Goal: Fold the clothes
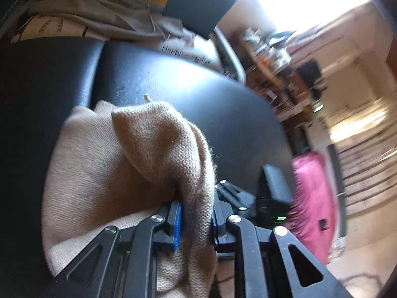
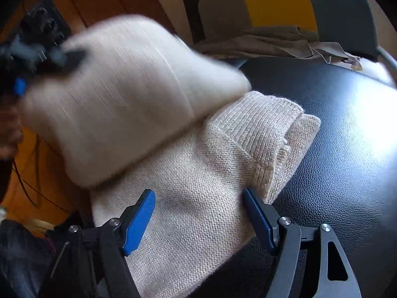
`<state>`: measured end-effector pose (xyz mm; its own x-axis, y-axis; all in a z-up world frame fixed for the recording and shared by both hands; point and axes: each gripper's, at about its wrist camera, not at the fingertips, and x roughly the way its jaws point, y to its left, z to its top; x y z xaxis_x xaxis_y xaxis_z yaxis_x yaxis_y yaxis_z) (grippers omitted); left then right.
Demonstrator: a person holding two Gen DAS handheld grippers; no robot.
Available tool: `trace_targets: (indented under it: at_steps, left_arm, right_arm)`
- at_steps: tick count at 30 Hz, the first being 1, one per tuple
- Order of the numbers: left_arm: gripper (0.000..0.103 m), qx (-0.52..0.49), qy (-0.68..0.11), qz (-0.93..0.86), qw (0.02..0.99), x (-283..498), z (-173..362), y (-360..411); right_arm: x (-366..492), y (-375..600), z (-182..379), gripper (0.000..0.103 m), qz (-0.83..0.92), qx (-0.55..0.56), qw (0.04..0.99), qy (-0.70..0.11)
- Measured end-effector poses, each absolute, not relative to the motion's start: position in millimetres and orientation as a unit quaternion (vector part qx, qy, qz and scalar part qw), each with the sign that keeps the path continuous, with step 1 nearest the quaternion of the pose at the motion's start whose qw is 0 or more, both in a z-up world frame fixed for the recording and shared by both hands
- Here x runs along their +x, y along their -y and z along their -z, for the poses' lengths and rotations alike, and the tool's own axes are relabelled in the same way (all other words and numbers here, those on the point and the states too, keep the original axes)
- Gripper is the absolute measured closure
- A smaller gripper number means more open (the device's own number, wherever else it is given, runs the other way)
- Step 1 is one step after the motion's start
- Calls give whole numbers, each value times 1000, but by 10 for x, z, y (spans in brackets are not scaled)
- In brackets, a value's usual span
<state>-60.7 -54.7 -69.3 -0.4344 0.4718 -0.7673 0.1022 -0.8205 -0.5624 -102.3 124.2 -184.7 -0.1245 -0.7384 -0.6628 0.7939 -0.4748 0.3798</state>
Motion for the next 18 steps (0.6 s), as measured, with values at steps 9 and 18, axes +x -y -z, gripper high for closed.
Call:
trace_targets:
  at_steps: [9, 18]
  left_arm:
    - [79, -563, 338, -741, 141, -747, 778, 165]
    - [79, -473, 315, -805, 169, -463, 89, 740]
  right_arm:
    - [-1017, -1228, 1812, 28, 752, 409, 517, -15]
    - [-875, -1607, 1657, 28, 764, 427, 482, -28]
